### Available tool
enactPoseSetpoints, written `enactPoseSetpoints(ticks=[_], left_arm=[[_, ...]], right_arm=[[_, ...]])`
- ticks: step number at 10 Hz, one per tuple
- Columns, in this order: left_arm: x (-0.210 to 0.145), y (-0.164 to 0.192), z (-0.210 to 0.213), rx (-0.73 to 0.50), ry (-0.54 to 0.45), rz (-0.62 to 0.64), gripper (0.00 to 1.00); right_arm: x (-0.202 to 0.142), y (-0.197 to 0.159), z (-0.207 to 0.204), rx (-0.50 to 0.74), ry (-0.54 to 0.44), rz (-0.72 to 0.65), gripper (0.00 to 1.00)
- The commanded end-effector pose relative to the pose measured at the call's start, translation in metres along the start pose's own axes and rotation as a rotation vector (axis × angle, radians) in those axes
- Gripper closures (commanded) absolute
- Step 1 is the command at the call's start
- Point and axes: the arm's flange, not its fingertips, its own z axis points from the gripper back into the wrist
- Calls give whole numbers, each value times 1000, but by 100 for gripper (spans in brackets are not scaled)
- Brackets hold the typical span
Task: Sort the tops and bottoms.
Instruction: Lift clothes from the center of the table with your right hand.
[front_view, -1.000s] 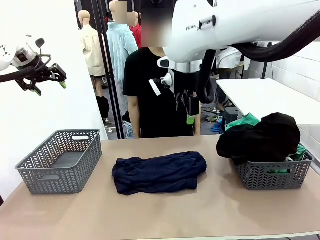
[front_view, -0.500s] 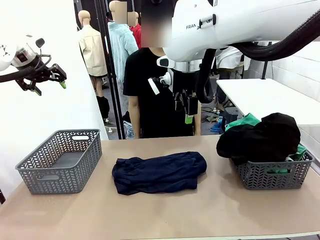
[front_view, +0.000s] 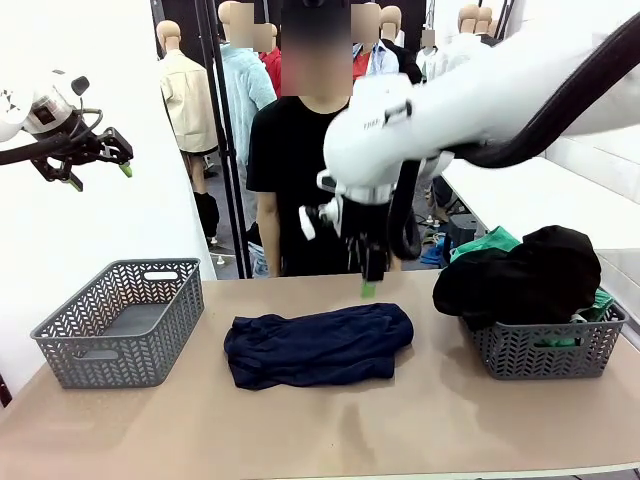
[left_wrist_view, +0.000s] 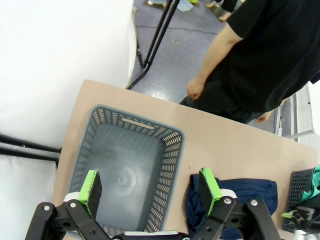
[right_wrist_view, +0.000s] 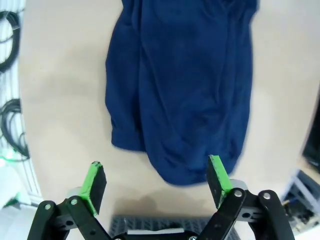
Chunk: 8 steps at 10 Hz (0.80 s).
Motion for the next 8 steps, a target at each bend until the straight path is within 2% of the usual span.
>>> enactPoseSetpoints(ticks=[1, 3, 5, 8], left_arm=[[3, 1, 1, 7, -5, -7, 0], [3, 1, 1, 7, -5, -7, 0], [3, 1, 1, 7, -5, -7, 0], [3, 1, 1, 7, -5, -7, 0]], right_arm=[[17, -2, -55, 0, -2, -72, 0], [28, -8, -91, -7, 20, -101, 0], [34, -16, -108, -40, 48, -132, 0], [38, -24, -126, -11, 93, -144, 0]])
